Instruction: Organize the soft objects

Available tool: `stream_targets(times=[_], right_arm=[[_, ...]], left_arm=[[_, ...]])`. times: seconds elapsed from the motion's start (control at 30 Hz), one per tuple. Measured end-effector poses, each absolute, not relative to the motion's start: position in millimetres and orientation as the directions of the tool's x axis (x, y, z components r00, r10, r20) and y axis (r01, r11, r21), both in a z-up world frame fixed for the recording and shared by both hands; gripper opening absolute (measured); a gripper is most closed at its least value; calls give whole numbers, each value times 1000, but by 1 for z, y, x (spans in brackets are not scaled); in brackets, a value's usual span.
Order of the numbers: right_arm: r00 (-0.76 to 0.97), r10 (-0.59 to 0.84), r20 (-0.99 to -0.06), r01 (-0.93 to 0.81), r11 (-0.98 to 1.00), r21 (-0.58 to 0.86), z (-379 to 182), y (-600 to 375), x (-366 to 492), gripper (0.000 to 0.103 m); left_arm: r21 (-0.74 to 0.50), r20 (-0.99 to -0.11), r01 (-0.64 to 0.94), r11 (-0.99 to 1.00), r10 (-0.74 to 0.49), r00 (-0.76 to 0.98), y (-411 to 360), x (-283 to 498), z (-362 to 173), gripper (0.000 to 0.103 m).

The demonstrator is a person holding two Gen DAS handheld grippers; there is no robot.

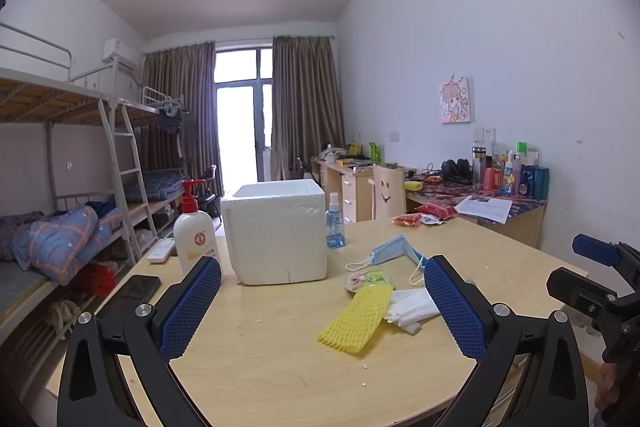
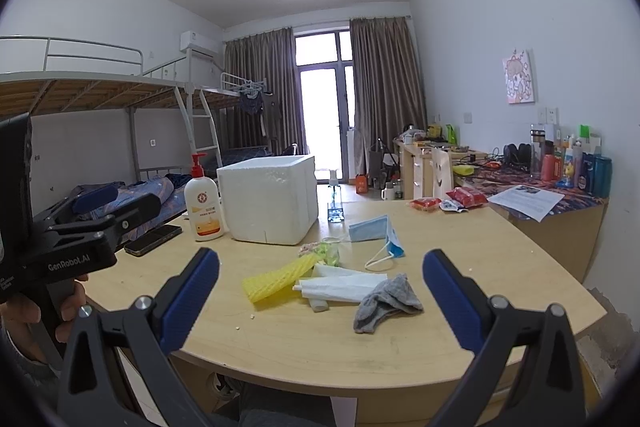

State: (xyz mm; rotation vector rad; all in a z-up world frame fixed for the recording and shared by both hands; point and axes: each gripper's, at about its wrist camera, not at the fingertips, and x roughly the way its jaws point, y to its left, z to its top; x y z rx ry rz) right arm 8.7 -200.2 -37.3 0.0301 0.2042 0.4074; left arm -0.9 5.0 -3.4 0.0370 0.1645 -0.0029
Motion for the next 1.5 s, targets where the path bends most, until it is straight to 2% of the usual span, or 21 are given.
stream_targets(times=[0.3,0.5,0.9,1.5], right_arm=[[894,405,-191,-398,914,76,-33,-200,15,103],[892,399,-213,-389,917,87,-33,-198,33,103],[883,354,-308,-346,935,84,-50,-195,76,103],[844,321,-429,-311,946,97,-79,-197,120,103]], left_arm=[[43,-170,3,999,4,985,6,5,-2,102],[60,-206,19,998,-7,979,6,23,-2,102],[92,-346,99,991,-62,936,2,71,-21,102],[36,-560,203,978,-149,815,-2,132,-58,102]])
